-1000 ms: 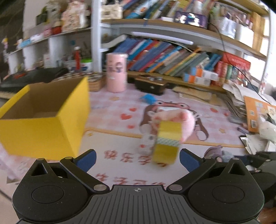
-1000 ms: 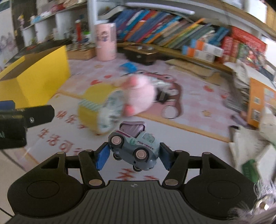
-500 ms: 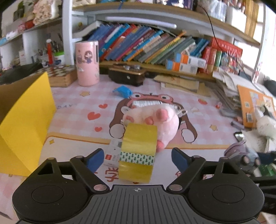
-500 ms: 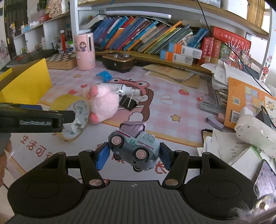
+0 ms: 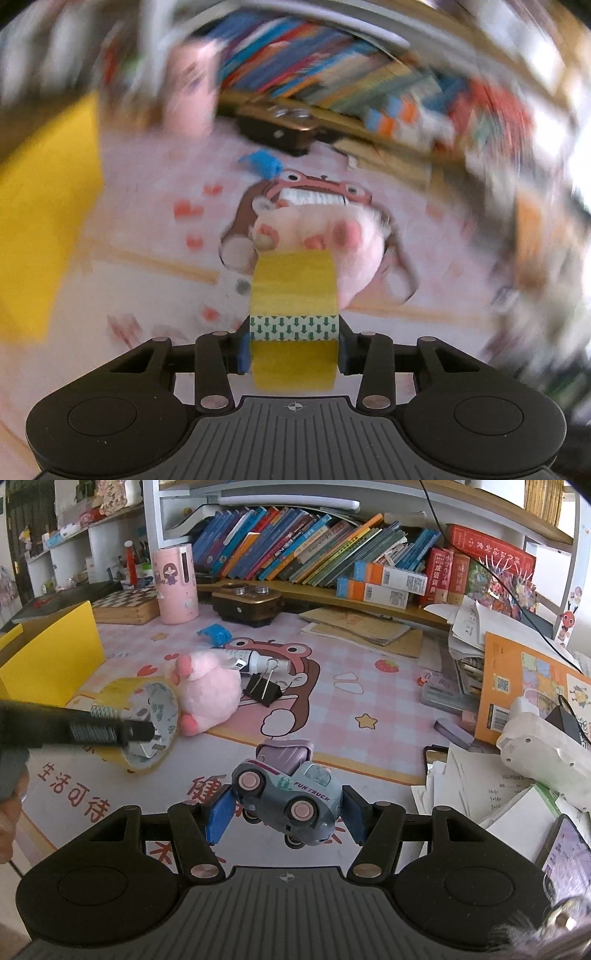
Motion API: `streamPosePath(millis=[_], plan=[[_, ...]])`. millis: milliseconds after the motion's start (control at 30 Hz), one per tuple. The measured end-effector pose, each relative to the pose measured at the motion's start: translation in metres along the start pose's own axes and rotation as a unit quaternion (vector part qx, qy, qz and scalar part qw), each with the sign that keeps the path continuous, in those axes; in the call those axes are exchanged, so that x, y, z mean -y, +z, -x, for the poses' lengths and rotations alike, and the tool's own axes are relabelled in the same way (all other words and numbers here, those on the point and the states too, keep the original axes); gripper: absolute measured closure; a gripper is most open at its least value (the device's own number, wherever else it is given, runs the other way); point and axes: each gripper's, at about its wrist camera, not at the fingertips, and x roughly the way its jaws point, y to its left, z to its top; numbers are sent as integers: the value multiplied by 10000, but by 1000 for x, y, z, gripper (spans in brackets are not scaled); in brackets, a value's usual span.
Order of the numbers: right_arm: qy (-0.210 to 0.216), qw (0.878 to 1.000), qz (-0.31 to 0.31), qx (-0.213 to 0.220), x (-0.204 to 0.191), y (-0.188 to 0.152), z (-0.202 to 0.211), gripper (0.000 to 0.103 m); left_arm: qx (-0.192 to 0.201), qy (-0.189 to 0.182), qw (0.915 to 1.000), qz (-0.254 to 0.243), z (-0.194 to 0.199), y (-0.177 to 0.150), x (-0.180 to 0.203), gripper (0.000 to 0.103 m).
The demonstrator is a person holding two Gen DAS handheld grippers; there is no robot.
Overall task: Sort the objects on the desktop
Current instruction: 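Close the left gripper on the yellow tape roll and lift it, then carry the tape roll and toy car with both grippers toward the yellow box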
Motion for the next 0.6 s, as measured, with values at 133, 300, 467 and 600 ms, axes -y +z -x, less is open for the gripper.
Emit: streamPosePath(millis=[133, 300, 467, 600], plan=[[7, 10000, 10, 24, 0, 0, 1, 44, -267, -929, 9821, 1615, 3, -2, -30, 64], [55, 10000, 47, 42, -2, -1, 3, 44, -17, -1586, 9644, 2115, 18, -4, -34, 64], [111, 9998, 110, 101, -7, 0, 4, 44, 655, -1843, 9638, 1813, 49, -1, -26, 64], [113, 9997, 163, 155, -12, 2, 6, 44, 750, -1377, 9755, 1540, 62, -5, -28, 63]])
